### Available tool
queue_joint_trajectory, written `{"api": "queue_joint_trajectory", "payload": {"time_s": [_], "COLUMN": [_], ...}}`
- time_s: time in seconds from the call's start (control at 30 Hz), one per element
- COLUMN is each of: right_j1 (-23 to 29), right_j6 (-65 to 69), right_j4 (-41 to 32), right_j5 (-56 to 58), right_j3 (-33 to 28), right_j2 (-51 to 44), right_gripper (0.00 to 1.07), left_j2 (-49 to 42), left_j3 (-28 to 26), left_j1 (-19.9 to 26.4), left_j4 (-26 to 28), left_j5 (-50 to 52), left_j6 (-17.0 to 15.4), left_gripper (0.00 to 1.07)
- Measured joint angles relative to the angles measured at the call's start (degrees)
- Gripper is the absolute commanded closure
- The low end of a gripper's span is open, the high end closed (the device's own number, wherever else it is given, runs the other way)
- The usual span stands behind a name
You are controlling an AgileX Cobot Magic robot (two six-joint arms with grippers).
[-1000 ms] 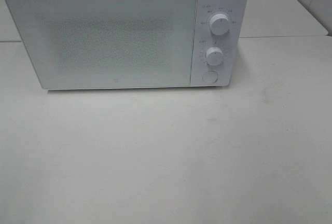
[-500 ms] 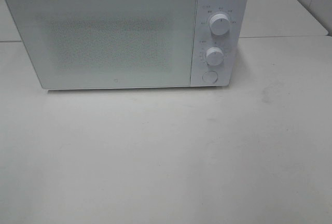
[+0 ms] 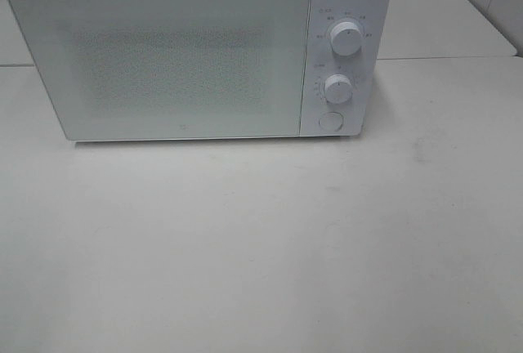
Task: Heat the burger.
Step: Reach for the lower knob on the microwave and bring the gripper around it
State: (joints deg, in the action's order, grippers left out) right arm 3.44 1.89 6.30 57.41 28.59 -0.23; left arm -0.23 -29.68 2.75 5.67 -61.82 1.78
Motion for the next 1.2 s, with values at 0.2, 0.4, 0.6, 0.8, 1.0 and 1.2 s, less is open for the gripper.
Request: {"api": "queue_joint_trajectory", "payload": {"time_s": [0.2, 0.4, 0.6, 0.8, 1.0, 1.2], "right_j1": [0.0, 0.0, 0.0, 0.0, 0.0, 0.0], "right_j6": [0.0, 0.0, 0.0, 0.0, 0.0, 0.0], "right_j4": [0.0, 0.0, 0.0, 0.0, 0.0, 0.0], "right_j5": [0.0, -1.9, -7.2, -13.4, -19.8, -23.4], "right_j3": [0.0, 1.2, 2.1, 2.1, 2.1, 2.1], "right_j2": [0.0, 0.2, 5.2, 11.2, 18.0, 21.8], "right_gripper": [0.32, 0.32, 0.32, 0.32, 0.32, 0.32], "left_j2": [0.0, 0.0, 0.0, 0.0, 0.0, 0.0], "left_j3": [0.0, 0.0, 0.0, 0.0, 0.0, 0.0], "left_j1": [0.0, 0.0, 0.0, 0.0, 0.0, 0.0], "left_j4": [0.0, 0.0, 0.0, 0.0, 0.0, 0.0], "left_j5": [0.0, 0.0, 0.0, 0.0, 0.0, 0.0], "left_j6": [0.0, 0.0, 0.0, 0.0, 0.0, 0.0], "left_gripper": [0.06, 0.06, 0.06, 0.06, 0.06, 0.06]}}
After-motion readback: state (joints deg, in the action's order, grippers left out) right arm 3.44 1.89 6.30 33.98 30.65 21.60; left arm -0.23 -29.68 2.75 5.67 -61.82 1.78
